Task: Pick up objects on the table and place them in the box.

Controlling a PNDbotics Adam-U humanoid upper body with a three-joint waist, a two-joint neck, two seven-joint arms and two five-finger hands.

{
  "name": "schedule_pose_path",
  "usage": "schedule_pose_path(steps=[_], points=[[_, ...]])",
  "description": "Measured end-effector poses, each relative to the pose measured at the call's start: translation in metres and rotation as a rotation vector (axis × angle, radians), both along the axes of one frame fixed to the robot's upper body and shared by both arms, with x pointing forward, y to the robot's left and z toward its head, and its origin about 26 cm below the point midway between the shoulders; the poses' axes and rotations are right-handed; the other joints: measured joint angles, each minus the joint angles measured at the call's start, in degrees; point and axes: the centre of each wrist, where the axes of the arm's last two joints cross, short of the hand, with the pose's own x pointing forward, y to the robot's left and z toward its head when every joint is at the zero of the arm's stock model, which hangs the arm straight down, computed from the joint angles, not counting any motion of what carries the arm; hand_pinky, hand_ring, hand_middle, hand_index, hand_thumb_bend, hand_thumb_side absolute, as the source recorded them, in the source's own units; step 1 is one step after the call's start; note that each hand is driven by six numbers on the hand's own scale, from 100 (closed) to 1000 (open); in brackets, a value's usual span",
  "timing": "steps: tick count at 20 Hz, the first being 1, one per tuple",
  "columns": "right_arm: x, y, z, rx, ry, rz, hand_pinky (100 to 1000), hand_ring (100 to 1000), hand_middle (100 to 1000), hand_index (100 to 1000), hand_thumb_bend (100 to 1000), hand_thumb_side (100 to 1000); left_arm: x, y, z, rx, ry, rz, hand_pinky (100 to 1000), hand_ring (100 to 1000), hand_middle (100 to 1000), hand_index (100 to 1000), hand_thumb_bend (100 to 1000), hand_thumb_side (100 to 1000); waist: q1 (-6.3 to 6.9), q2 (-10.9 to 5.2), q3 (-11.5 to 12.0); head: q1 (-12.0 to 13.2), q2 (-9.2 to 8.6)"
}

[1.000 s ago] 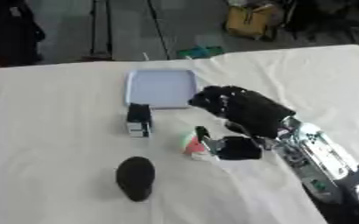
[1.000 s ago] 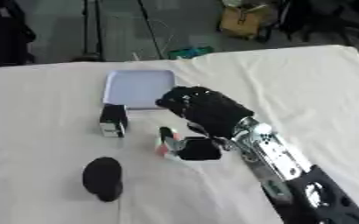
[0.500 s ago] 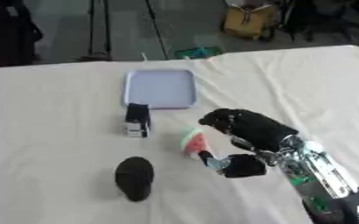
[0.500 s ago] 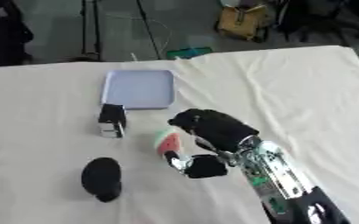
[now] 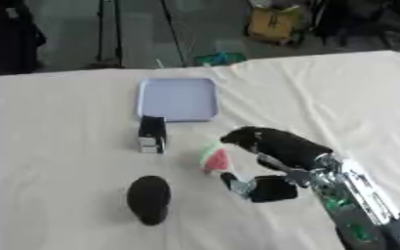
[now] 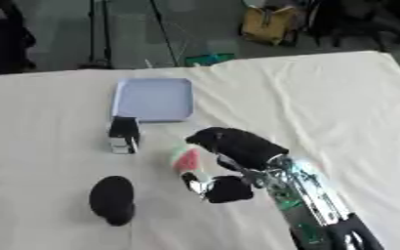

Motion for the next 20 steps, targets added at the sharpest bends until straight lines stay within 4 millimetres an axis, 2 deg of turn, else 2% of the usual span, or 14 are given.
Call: schedule_pose_path(steps=[5, 10, 20], points=[[0.002, 0.003, -0.003, -0.015, 0.021, -0.008, 923, 977, 937, 1000, 286, 813, 0.0, 0.0, 0.0, 0.0, 0.003, 0.0, 641, 673, 777, 669, 100, 861, 0.02, 0.02, 0.1, -0.1, -0.05], [0.004, 0.006, -0.008, -0.025, 0.03, -0.02, 911, 978, 941, 1000, 250, 802, 0.0, 0.0, 0.0, 0.0, 0.002, -0.001, 642, 675, 779, 669, 100, 863, 0.18, 0.02, 0.4, -0.2, -0.45], [0.014, 0.017, -0.011, -0.063, -0.042, -0.07, 903, 982, 951, 1000, 242, 799, 0.0, -0.001, 0.0, -0.004, 0.009, -0.007, 644, 677, 781, 669, 100, 865, 0.34, 0.07, 0.8, -0.6, -1.0]])
